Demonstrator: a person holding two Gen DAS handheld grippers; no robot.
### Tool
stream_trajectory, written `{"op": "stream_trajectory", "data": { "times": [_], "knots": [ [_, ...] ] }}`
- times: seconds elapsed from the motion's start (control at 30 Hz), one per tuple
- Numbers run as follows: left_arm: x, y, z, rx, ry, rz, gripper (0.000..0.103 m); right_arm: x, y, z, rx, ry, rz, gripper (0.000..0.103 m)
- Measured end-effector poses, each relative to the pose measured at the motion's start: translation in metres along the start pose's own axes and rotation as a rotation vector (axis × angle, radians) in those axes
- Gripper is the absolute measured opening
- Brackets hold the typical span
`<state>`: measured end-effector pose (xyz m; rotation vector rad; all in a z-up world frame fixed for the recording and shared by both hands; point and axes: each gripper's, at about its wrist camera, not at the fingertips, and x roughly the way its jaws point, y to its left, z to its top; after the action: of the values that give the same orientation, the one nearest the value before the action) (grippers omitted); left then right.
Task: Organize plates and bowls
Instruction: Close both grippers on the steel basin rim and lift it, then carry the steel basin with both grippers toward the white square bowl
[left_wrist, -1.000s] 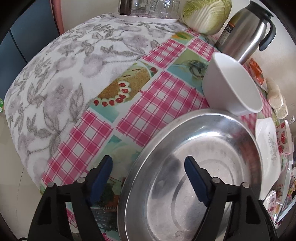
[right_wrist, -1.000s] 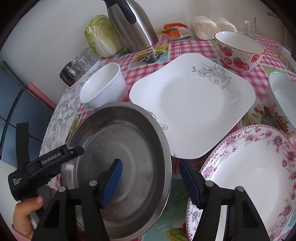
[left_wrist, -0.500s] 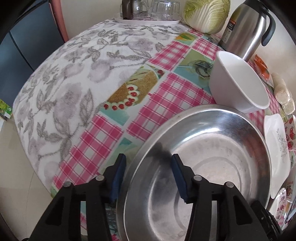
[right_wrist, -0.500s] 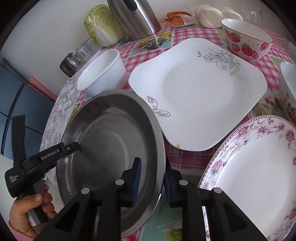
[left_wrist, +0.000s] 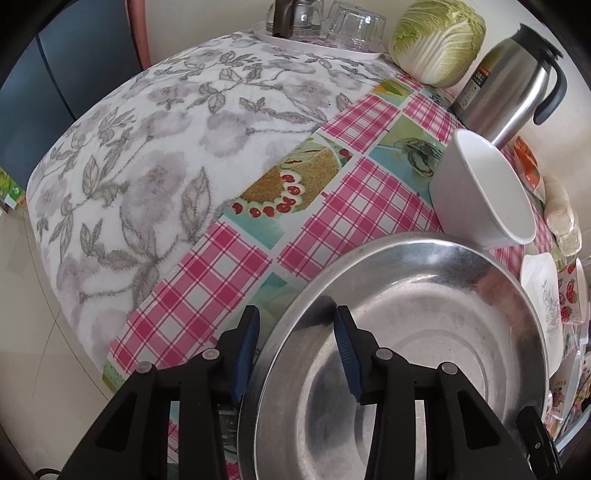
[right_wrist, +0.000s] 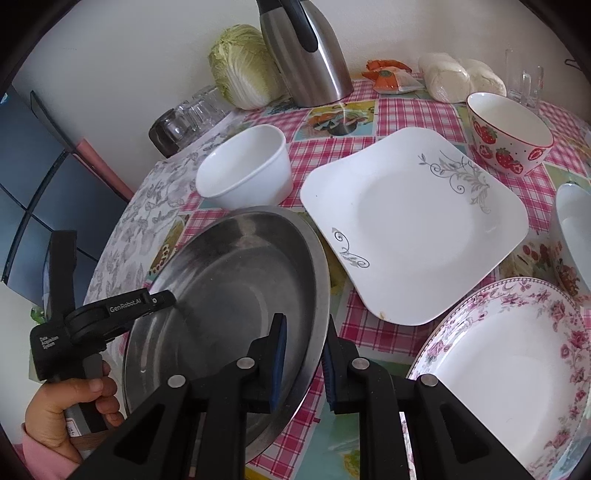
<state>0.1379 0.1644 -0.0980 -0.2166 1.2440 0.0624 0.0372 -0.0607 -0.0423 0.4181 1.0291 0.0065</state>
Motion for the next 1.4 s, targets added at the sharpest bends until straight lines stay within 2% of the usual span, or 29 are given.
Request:
{"op": "stream_trajectory", "data": {
  "times": [0.17,0.47,0.8,1.13,1.4],
  "knots": [
    [-0.005,0.010,-0.005,-0.025,0.016,-0.019,0.042,-0.010,0.006,0.001,-0.018,-0.024,0.023,0.019],
    [-0.024,0.006,-0.014,-0.024,-0.010,-0.043,0.042,-0.023,0.004,0.004,-0.020,-0.052,0.041,0.019],
    [-0.052,-0.002,-0.014,-0.030,-0.085,-0.078,0.042,-0.037,-0.001,0.007,-0.018,-0.083,0.069,0.019],
    [-0.075,-0.033,-0.022,0.007,-0.140,-0.141,0.042,-0.060,-0.026,0.011,0.002,-0.127,0.073,0.020],
    [-0.080,-0.063,-0.034,0.048,-0.144,-0.178,0.042,-0.077,-0.054,0.012,0.022,-0.152,0.045,0.020]
  ]
}}
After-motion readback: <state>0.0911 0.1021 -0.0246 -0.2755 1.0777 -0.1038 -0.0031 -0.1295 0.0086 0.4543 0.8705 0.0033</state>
